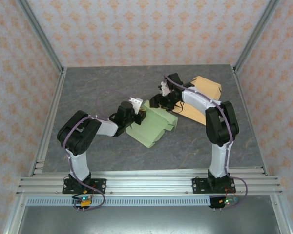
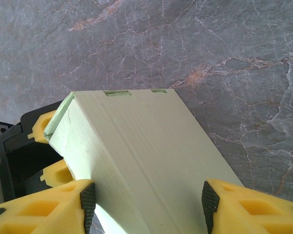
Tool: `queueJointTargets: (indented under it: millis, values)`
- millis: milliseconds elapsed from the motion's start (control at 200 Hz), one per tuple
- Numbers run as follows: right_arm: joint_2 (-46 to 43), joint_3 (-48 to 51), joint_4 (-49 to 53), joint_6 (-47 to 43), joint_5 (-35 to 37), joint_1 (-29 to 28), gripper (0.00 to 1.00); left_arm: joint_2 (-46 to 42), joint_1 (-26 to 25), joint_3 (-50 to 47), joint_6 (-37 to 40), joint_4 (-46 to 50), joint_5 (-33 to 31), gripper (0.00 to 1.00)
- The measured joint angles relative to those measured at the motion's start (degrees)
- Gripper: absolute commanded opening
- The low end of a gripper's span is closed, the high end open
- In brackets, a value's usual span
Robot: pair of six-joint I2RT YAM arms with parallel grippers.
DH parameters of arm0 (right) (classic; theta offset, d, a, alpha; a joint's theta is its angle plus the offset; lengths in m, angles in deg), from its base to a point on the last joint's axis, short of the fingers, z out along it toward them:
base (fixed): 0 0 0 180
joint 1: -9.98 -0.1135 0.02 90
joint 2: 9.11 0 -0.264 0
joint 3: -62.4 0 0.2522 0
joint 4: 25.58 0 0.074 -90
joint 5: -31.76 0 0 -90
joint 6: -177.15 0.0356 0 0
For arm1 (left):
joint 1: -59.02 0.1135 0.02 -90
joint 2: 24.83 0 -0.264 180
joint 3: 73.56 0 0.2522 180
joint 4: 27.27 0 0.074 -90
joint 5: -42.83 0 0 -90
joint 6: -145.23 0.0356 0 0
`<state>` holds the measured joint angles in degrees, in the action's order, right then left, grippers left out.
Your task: Fold the paper box
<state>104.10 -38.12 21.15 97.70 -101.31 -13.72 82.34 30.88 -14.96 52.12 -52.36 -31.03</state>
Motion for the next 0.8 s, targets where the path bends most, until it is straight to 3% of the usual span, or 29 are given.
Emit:
queueJointTargets:
  millis: [185, 430, 536, 626, 711, 801]
  values:
    - [0.0, 0.0, -0.02, 0.94, -1.7, 0.0, 0.61, -0.81, 0.0, -2.78, -0.07, -3.96, -0.11, 0.28]
    - [-0.02, 0.17, -1.99, 1.6, -5.49, 0.0, 0.61, -11.3, 0.0, -9.29, -0.31, -4.44, -2.49, 0.36]
    - [-0.31, 0.7, -4.24, 1.42, -5.84, 0.0, 0.61, -15.96, 0.0, -9.25, -2.4, -3.74, -4.66, 0.49]
    - [-1.86, 2.01, -6.12, 0.96, -5.25, 0.0, 0.62, -18.67, 0.0, -7.76, -4.9, -0.17, -6.4, 0.66]
    - [-5.42, 4.9, -8.22, 0.31, -3.69, 0.0, 0.62, -19.45, 0.0, -4.52, -7.69, 4.52, -7.65, 0.98]
    - [-11.37, 9.55, -10.99, -0.26, -1.14, 0.02, 0.63, -19.82, 0.0, -1.42, -12.15, 8.83, -9.05, 1.0]
